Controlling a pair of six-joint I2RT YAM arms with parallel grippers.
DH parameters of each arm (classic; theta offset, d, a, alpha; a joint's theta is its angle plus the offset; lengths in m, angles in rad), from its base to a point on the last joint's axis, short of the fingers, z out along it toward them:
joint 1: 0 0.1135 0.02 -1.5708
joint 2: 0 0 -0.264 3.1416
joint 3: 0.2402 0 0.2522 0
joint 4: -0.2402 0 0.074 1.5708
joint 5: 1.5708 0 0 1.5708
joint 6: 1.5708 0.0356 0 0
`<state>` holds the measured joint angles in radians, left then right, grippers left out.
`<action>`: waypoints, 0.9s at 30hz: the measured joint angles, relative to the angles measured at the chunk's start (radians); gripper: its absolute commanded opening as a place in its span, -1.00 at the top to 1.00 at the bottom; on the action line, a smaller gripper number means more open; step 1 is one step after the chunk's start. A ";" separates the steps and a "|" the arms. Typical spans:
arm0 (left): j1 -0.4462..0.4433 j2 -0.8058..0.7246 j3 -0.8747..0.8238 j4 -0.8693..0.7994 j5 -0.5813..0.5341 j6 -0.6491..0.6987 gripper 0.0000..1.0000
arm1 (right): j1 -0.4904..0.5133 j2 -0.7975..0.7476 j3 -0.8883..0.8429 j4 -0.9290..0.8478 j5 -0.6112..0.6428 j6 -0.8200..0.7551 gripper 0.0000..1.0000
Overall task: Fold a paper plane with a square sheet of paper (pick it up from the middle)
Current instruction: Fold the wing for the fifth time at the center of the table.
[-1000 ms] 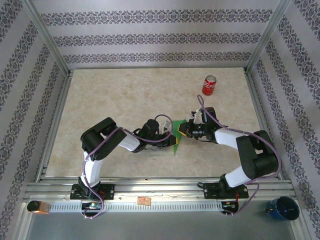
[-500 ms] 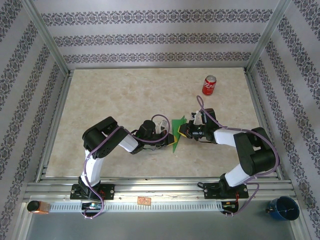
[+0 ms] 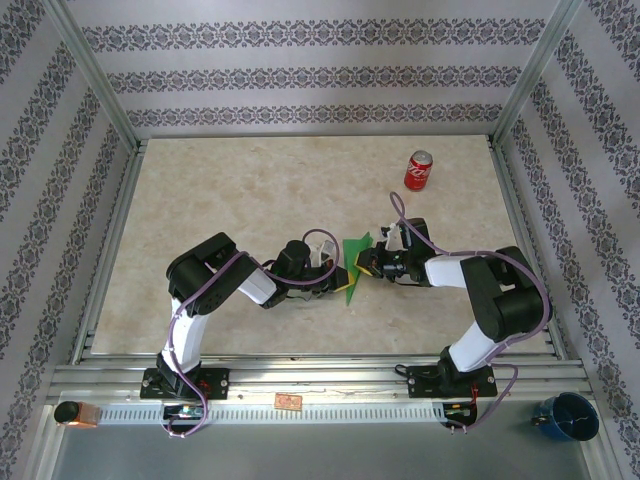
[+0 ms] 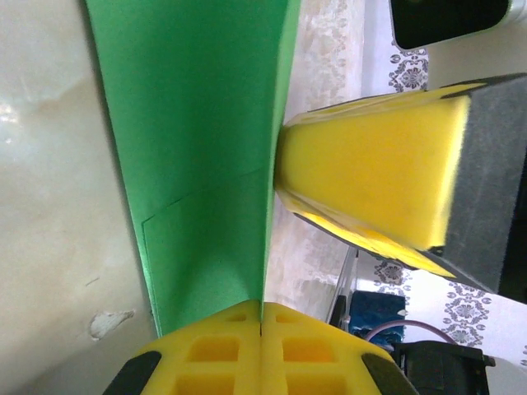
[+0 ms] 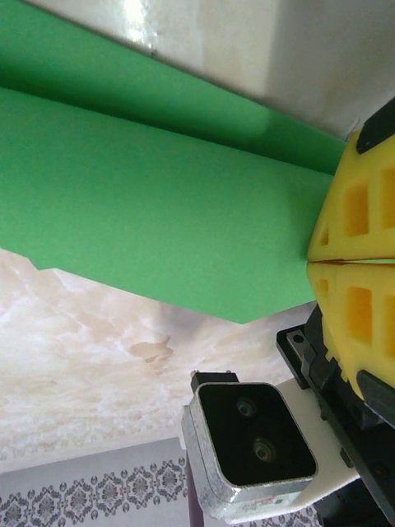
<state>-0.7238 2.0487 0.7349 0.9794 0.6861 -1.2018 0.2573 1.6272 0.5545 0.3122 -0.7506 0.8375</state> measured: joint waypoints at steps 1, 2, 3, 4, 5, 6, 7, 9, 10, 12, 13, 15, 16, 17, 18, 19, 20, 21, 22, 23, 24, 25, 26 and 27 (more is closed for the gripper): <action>0.000 0.000 0.000 0.000 0.003 -0.004 1.00 | 0.000 0.002 0.000 0.000 0.000 0.000 0.78; 0.002 0.000 0.000 0.000 0.006 -0.008 1.00 | -0.003 0.003 0.000 0.001 0.000 0.000 0.78; 0.004 0.000 0.000 0.000 0.012 -0.012 1.00 | -0.005 0.003 0.000 0.003 0.000 0.000 0.77; 0.006 0.000 0.001 0.000 0.017 -0.015 1.00 | -0.007 0.003 0.000 0.007 0.000 0.000 0.77; 0.010 0.000 0.002 0.000 0.020 -0.019 1.00 | -0.007 0.003 0.000 0.012 0.000 0.000 0.77; 0.013 0.000 0.005 -0.001 0.023 -0.023 1.00 | -0.007 0.003 0.000 0.016 0.000 0.000 0.77; 0.015 0.000 0.008 -0.001 0.026 -0.029 1.00 | -0.007 0.003 0.000 0.018 0.000 0.000 0.77; 0.018 0.000 0.013 -0.001 0.034 -0.038 1.00 | -0.007 0.002 0.000 0.023 0.000 0.000 0.76; 0.019 0.000 0.016 -0.003 0.038 -0.043 1.00 | -0.007 0.002 0.000 0.023 0.000 0.000 0.76; 0.022 0.001 0.018 -0.003 0.044 -0.060 1.00 | -0.007 0.002 0.000 0.023 0.000 0.000 0.76; 0.024 0.002 0.018 -0.002 0.047 -0.068 1.00 | -0.007 0.002 0.000 0.024 0.000 0.000 0.76; 0.030 0.010 0.018 0.002 0.049 -0.090 1.00 | -0.007 0.002 0.000 0.030 0.000 0.000 0.76; 0.033 0.019 0.018 0.011 0.052 -0.105 1.00 | -0.007 0.002 0.000 0.034 0.000 0.000 0.76; 0.037 0.029 0.018 0.021 0.053 -0.117 1.00 | -0.008 0.002 0.000 0.037 -0.001 0.001 0.76; 0.041 0.040 0.018 0.040 0.058 -0.136 1.00 | -0.011 0.003 0.000 0.041 -0.003 0.003 0.76; 0.045 0.047 0.018 0.057 0.061 -0.146 1.00 | -0.013 0.003 0.000 0.044 -0.005 0.004 0.76; 0.048 0.052 0.018 0.072 0.063 -0.156 1.00 | -0.014 0.003 0.000 0.047 -0.007 0.005 0.75; 0.050 0.056 0.018 0.085 0.066 -0.166 1.00 | -0.016 0.003 0.000 0.050 -0.008 0.007 0.75; 0.051 0.059 0.018 0.093 0.066 -0.171 1.00 | -0.019 0.003 0.000 0.053 -0.011 0.008 0.75; 0.051 0.061 0.018 0.101 0.067 -0.177 1.00 | -0.020 0.005 0.000 0.056 -0.014 0.009 0.75; 0.051 0.062 0.018 0.105 0.067 -0.181 1.00 | -0.020 0.008 0.000 0.060 -0.017 0.011 0.74; 0.051 0.063 0.018 0.106 0.067 -0.184 1.00 | -0.020 0.013 0.002 0.060 -0.019 0.013 0.74; 0.051 0.063 0.018 0.106 0.067 -0.187 1.00 | -0.020 0.019 0.003 0.064 -0.021 0.016 0.74; 0.051 0.063 0.018 0.106 0.067 -0.187 1.00 | -0.020 0.028 0.005 0.068 -0.023 0.019 0.74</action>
<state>-0.6727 2.1113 0.7528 1.0855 0.7532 -1.3891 0.2375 1.6550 0.5591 0.3798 -0.7731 0.8570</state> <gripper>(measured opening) 0.050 0.128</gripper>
